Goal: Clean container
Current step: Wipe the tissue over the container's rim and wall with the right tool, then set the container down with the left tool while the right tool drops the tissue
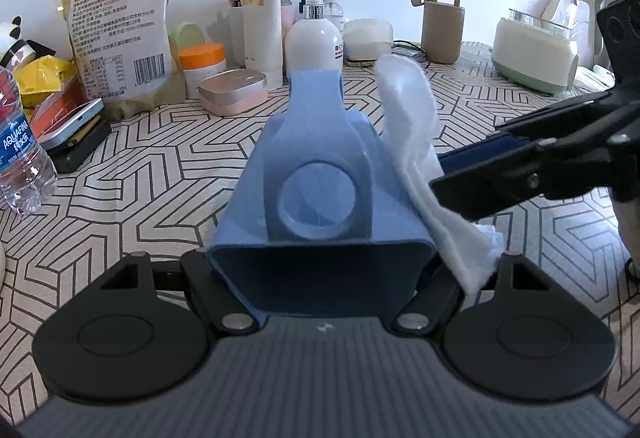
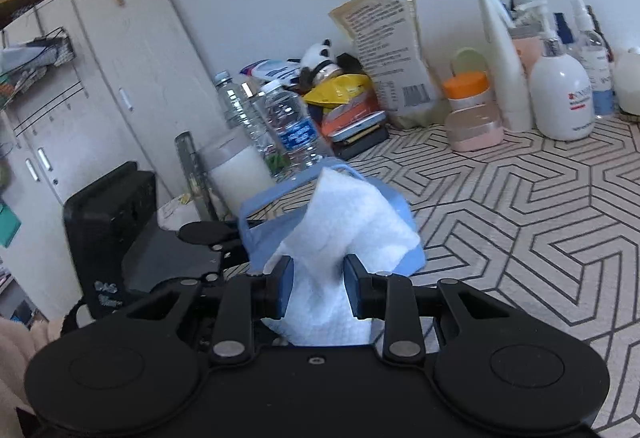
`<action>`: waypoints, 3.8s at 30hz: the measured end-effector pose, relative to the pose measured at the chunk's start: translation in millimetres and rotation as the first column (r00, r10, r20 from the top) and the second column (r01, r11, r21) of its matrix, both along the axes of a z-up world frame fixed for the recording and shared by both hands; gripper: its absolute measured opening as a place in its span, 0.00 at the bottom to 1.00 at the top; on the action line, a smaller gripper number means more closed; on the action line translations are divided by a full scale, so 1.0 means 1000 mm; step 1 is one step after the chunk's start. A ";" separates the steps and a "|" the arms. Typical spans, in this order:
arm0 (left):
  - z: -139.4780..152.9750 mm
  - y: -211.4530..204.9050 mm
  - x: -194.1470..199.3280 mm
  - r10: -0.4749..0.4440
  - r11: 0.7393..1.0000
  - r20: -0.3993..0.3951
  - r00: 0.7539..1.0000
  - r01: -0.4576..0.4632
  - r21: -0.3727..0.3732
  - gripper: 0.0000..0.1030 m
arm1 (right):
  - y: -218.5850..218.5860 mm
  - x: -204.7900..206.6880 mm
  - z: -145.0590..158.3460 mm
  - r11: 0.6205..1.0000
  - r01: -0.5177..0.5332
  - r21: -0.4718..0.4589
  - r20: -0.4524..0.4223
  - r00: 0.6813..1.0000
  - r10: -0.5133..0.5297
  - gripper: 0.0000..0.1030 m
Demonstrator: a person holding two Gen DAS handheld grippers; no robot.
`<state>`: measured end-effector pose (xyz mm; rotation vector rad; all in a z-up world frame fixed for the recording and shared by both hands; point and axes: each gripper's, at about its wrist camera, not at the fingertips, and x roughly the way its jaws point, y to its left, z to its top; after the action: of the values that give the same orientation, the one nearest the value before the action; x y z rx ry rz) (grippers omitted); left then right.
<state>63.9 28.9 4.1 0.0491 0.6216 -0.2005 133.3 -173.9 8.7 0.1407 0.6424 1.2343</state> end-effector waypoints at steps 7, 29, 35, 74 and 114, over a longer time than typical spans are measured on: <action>0.000 -0.002 -0.002 -0.007 1.000 0.010 1.000 0.007 0.011 0.71 | -0.004 0.007 -0.003 1.000 0.028 0.001 -0.020 0.999 -0.028 0.34; 0.001 -0.010 -0.004 -0.020 0.998 0.015 1.000 0.019 0.056 0.72 | -0.006 0.011 -0.004 0.998 0.017 0.064 -0.096 0.995 -0.011 0.39; 0.001 -0.009 -0.003 -0.018 0.999 0.011 1.000 0.017 0.044 0.72 | -0.002 0.005 -0.001 0.999 0.014 0.048 -0.039 0.999 -0.012 0.39; -0.001 -0.012 -0.004 -0.008 0.998 0.007 1.000 0.007 0.056 0.72 | -0.010 0.011 -0.003 0.998 0.048 0.028 -0.039 0.998 -0.047 0.30; 0.001 -0.008 0.003 0.251 0.960 0.037 0.967 -0.253 0.120 0.78 | 0.037 0.005 -0.014 0.953 0.136 -0.271 0.189 0.978 -0.086 0.39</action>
<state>67.0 21.2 4.7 0.0909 0.6128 0.0860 138.5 -136.7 -5.1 -0.1675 0.6414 1.0212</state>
